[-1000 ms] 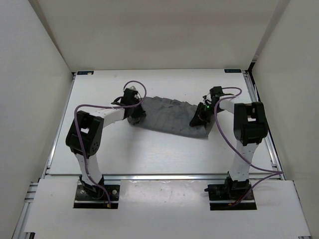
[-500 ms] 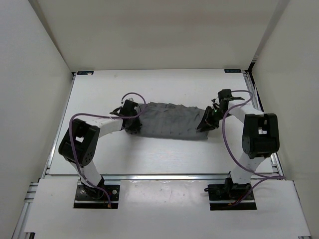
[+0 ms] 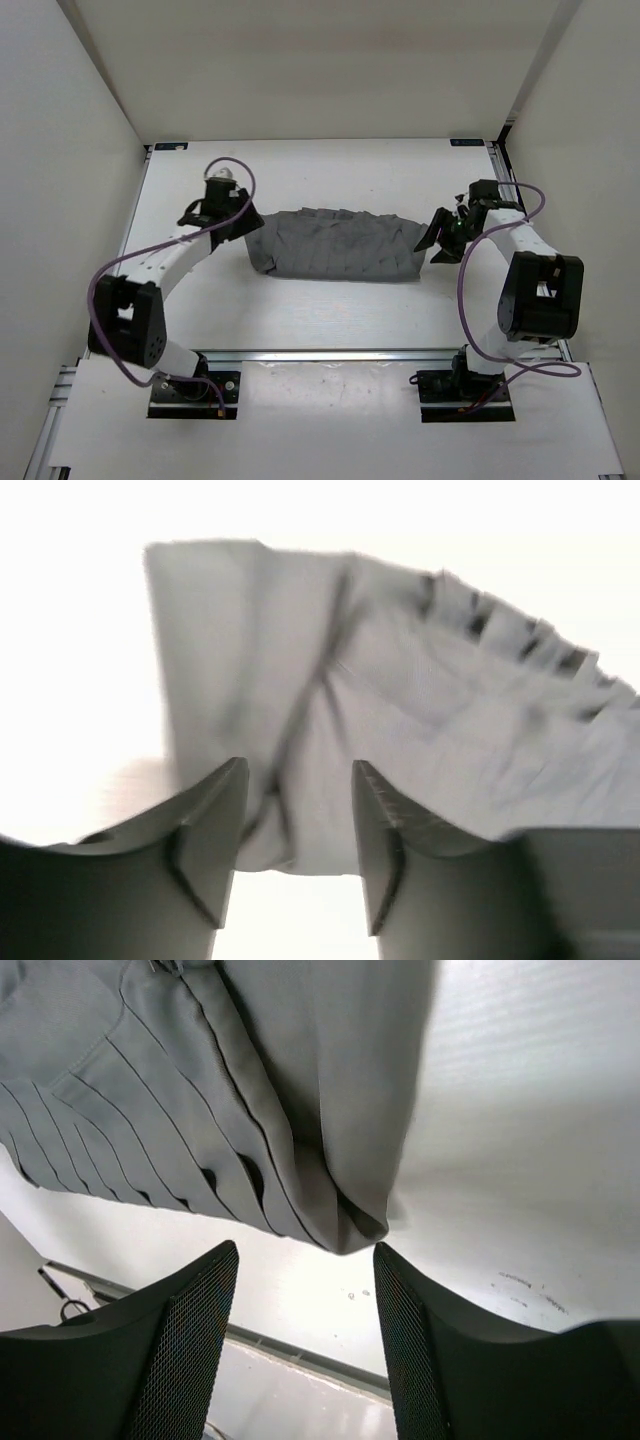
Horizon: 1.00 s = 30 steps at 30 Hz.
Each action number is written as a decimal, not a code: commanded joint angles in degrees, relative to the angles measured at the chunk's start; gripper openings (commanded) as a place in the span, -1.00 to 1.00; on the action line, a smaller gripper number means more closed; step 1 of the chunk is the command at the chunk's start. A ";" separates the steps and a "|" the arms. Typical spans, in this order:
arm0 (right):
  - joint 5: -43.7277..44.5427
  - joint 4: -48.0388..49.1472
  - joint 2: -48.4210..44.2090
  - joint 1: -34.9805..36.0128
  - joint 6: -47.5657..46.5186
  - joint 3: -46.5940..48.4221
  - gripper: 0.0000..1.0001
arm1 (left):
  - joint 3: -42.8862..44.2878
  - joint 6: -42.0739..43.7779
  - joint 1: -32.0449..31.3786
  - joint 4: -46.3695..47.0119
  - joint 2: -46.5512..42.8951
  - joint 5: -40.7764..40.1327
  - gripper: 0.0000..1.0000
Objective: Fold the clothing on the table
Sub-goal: Fold the skirt
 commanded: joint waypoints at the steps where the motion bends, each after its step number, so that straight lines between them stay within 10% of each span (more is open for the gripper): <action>1: -0.59 -1.12 -2.75 0.17 -1.09 -1.00 0.24 | -4.58 1.86 6.47 -1.46 -5.95 2.71 0.26; 16: -1.30 -3.66 -5.65 -0.80 -3.20 -1.18 0.24 | -21.13 -1.12 14.58 17.62 0.81 21.44 0.63; 30: -0.59 -5.86 -5.56 -1.59 -4.87 -2.50 0.24 | -9.19 -4.47 7.90 23.96 16.99 28.03 0.62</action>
